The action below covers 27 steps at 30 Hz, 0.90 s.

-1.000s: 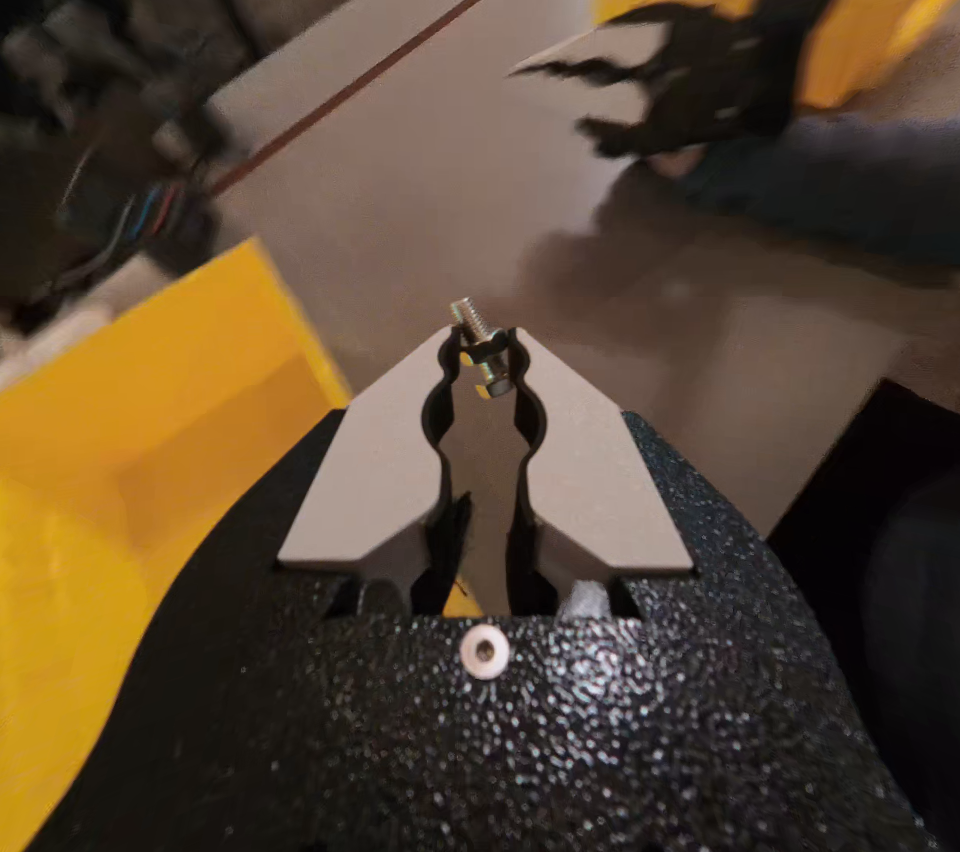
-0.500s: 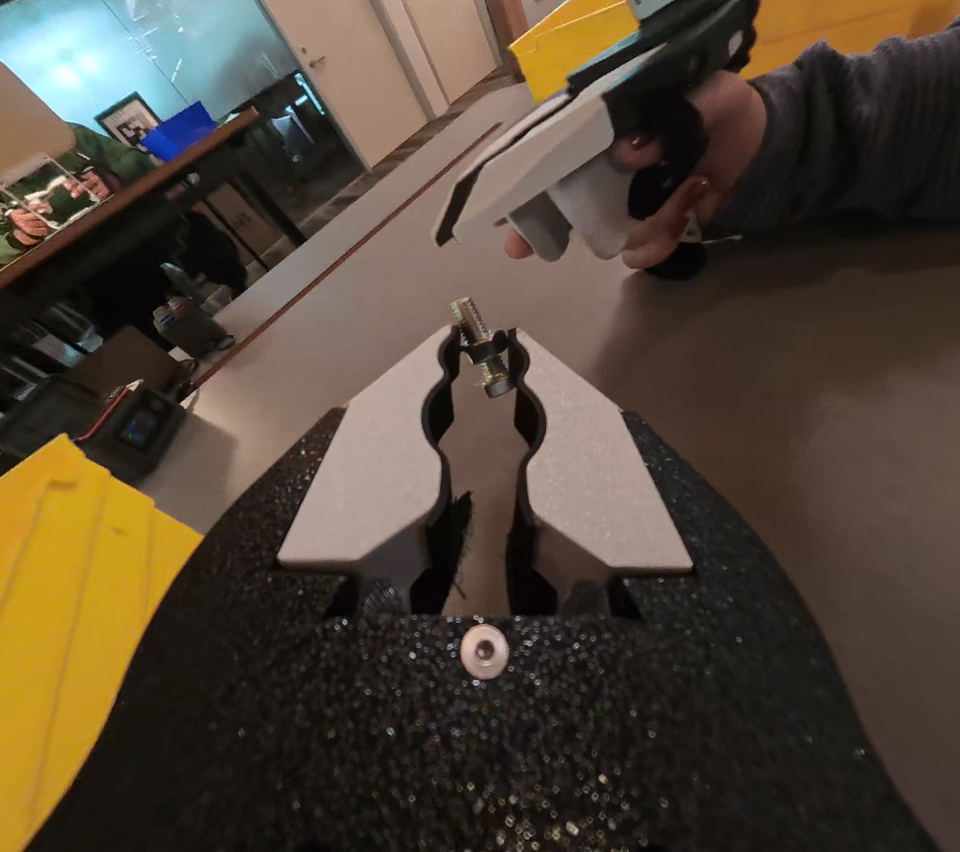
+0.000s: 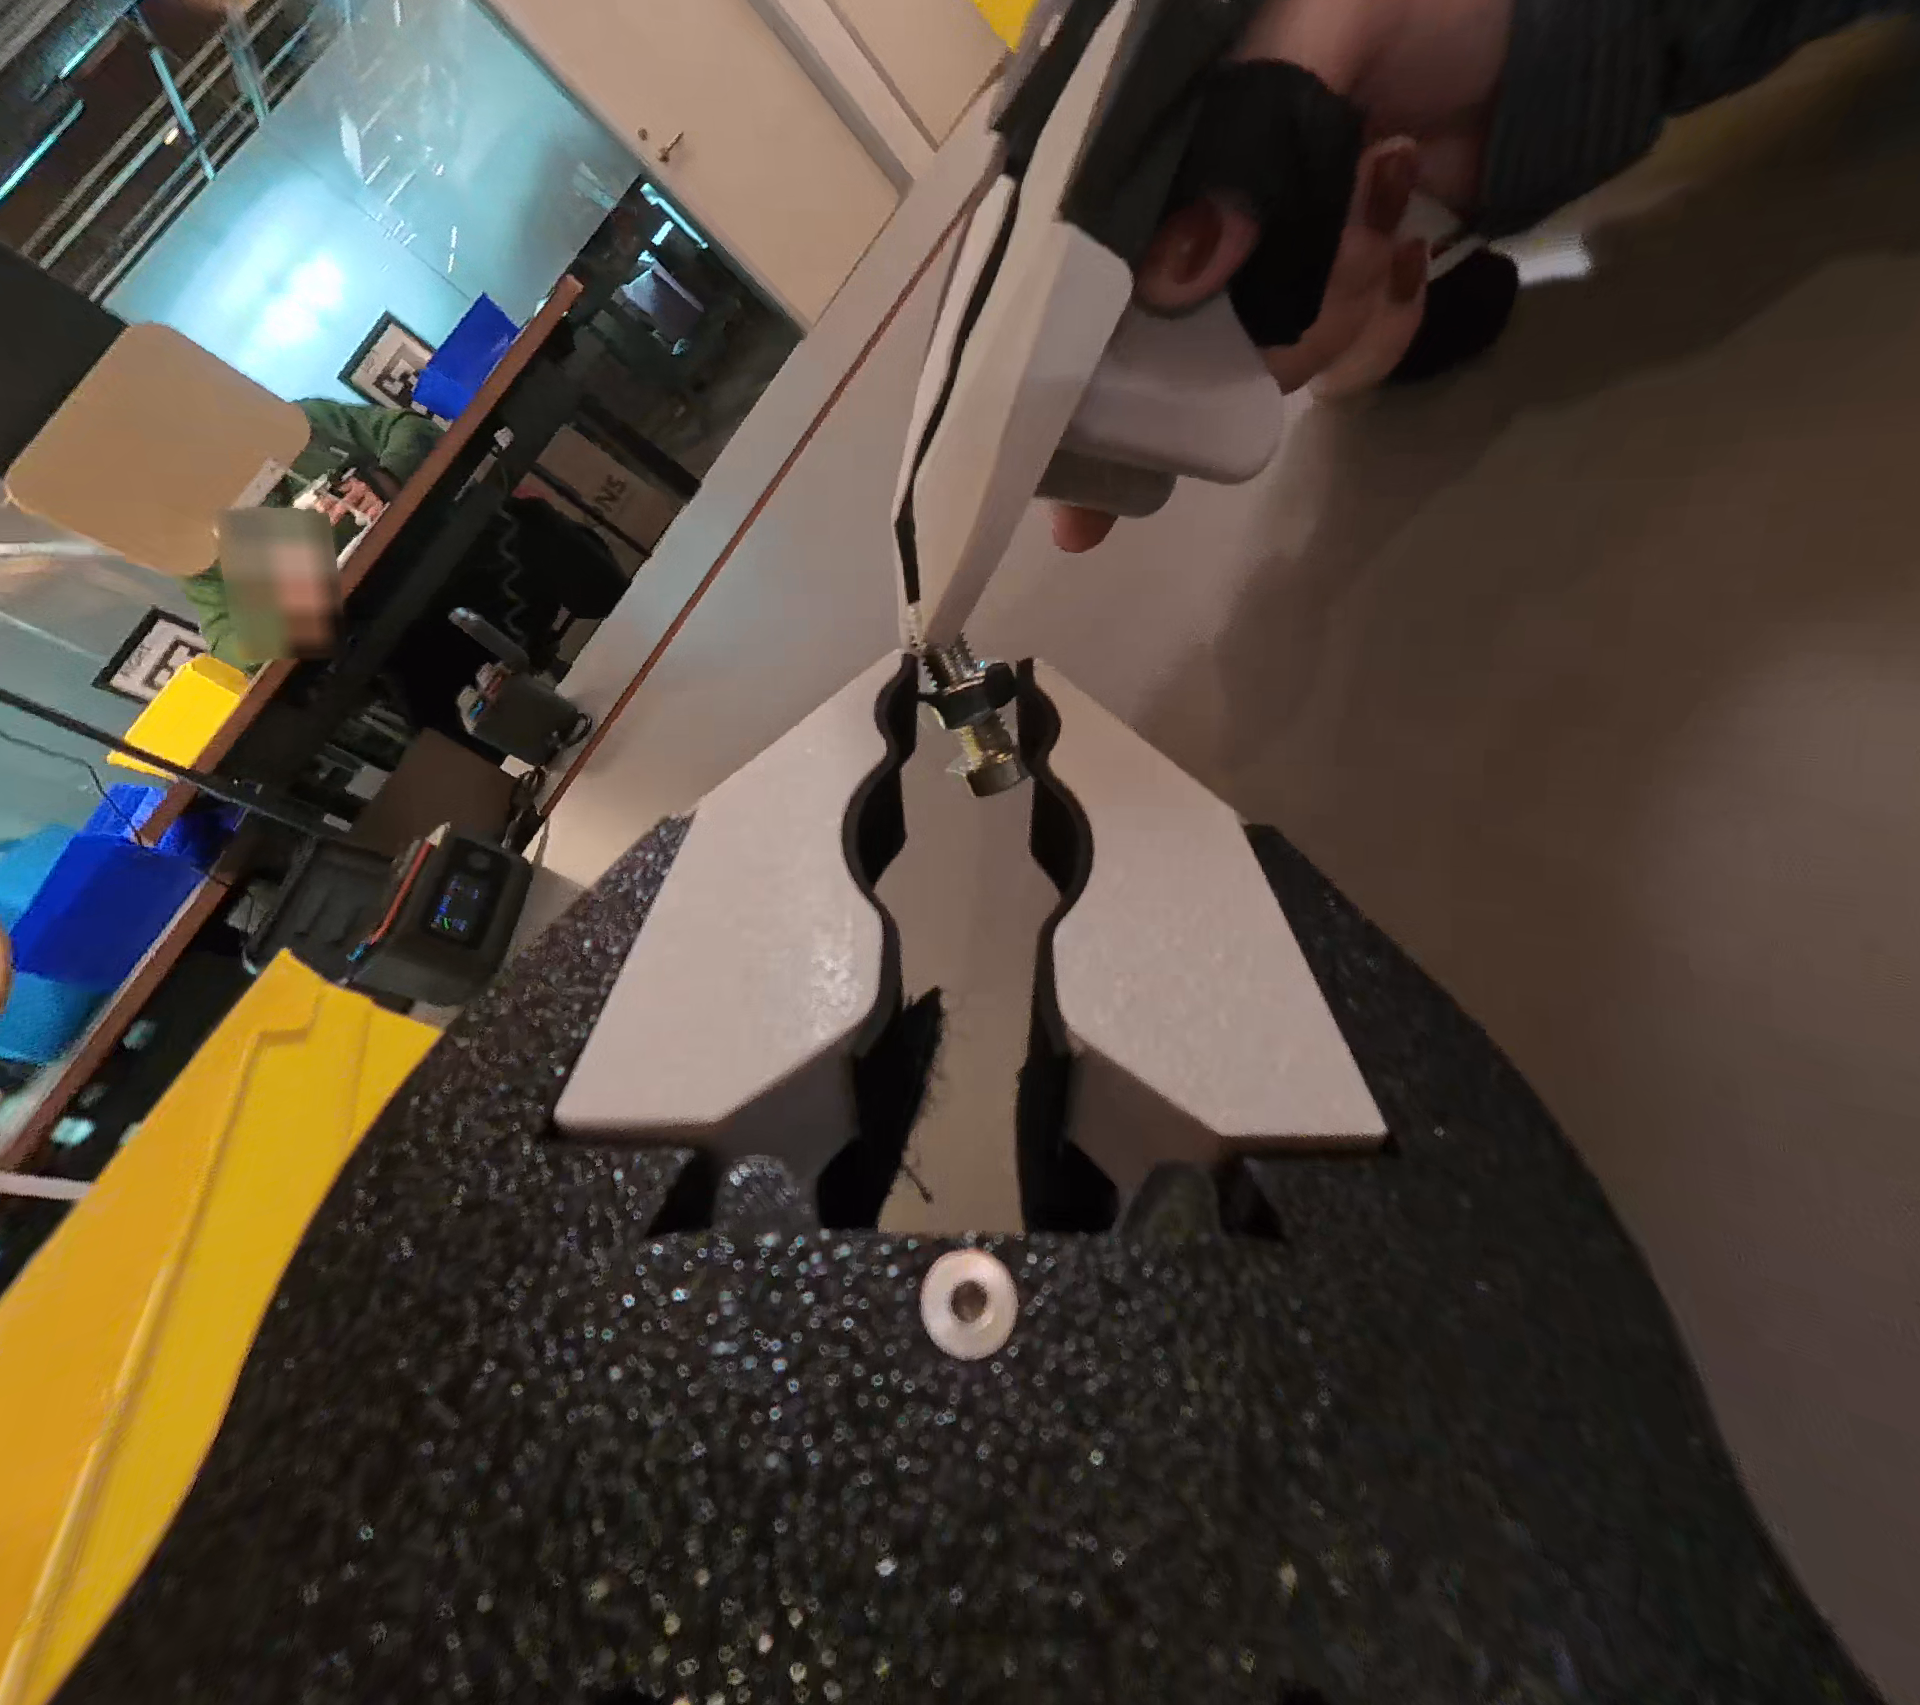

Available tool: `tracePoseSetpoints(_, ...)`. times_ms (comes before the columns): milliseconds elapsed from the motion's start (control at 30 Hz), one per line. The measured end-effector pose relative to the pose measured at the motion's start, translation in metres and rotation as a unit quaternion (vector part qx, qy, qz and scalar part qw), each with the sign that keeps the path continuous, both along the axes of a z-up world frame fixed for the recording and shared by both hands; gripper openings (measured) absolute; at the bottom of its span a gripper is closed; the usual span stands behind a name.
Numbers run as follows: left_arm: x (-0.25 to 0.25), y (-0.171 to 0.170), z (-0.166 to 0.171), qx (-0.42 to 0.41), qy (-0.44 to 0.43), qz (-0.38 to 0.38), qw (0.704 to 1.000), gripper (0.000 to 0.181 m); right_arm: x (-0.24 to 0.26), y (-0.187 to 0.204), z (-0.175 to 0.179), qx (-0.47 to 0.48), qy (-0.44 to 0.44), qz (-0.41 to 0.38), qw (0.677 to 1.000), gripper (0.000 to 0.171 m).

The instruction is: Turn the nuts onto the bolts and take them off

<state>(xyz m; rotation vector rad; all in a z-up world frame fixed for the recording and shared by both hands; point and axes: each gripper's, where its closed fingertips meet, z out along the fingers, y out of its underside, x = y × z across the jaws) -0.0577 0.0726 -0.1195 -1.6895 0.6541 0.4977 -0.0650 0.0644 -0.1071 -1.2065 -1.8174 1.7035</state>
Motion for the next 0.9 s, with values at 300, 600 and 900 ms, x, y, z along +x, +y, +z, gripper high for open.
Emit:
tracePoseSetpoints(300,0.008,-0.003,0.007,-0.028,-0.223,-0.059,0.973,0.044,0.013,0.0,0.016,0.027,0.066,0.028,0.997,0.008)
tracePoseSetpoints(600,0.019,-0.007,0.009,-0.044,-0.254,-0.111,0.96,0.026,0.023,-0.007,0.027,0.034,0.102,0.055,0.993,0.008)
tracePoseSetpoints(900,0.008,-0.002,-0.003,-0.057,-0.205,-0.063,0.975,0.016,0.015,-0.003,0.02,0.047,0.08,0.026,0.995,0.011)
